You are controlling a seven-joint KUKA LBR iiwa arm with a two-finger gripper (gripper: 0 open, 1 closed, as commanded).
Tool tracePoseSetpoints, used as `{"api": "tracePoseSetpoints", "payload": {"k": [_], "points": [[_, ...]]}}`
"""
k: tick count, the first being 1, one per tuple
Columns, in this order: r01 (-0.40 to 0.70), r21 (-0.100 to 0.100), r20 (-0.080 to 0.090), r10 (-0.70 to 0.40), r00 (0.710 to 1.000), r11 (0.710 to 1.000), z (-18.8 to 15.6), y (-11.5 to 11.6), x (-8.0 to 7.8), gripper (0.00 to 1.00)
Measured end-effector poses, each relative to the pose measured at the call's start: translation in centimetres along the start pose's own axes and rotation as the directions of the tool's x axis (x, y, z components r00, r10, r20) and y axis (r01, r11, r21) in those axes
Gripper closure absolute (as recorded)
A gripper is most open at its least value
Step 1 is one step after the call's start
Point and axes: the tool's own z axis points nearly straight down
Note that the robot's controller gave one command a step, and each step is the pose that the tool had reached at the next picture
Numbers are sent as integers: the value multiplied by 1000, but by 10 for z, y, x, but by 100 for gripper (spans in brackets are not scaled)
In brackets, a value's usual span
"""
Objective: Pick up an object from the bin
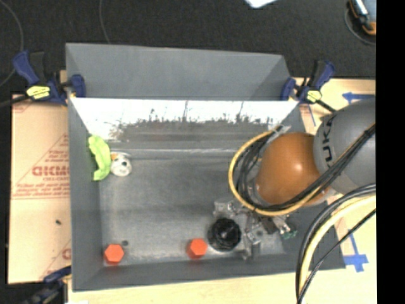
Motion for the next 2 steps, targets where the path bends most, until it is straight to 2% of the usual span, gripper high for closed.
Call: {"api": "tracePoseSetpoints", "payload": {"k": [1, 2], "points": [[-17, 4, 9, 17, 1000, 1000, -7, 28, -16, 0], [248, 3, 5, -248, 969, 969, 9, 13, -54, 100]]}}
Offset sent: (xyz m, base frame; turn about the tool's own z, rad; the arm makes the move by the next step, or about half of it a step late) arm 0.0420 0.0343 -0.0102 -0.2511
